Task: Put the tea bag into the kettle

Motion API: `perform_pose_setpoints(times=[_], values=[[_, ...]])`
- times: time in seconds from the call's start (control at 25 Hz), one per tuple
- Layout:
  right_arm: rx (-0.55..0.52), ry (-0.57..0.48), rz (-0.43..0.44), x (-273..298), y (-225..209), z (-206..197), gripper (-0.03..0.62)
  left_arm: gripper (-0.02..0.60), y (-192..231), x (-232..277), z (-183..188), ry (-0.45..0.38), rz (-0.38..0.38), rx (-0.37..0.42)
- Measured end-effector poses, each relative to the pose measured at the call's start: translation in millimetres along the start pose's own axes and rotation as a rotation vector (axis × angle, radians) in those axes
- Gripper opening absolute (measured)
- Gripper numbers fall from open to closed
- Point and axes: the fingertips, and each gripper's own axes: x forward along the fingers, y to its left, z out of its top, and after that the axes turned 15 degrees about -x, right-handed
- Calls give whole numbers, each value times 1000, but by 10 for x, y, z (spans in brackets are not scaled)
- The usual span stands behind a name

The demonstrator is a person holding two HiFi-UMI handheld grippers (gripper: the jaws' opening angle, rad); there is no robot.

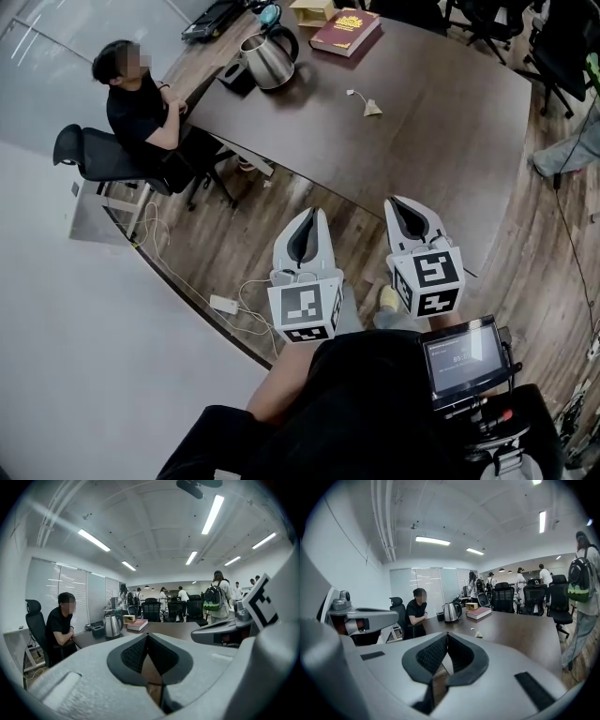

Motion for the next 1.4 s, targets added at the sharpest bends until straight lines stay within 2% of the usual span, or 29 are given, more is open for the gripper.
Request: perform_pose_setpoints(times=[0.4, 0.92, 1.4], values=[[10, 31, -46, 526, 193, 86, 6, 6, 583, 332, 89, 11, -40, -8], [-20, 54, -126, 1255, 310, 525, 6, 6, 1290, 836, 423, 1, -111, -47], [-21, 65, -191, 1818, 576, 729, 6, 6, 1875, 1116, 553, 1, -188, -70]])
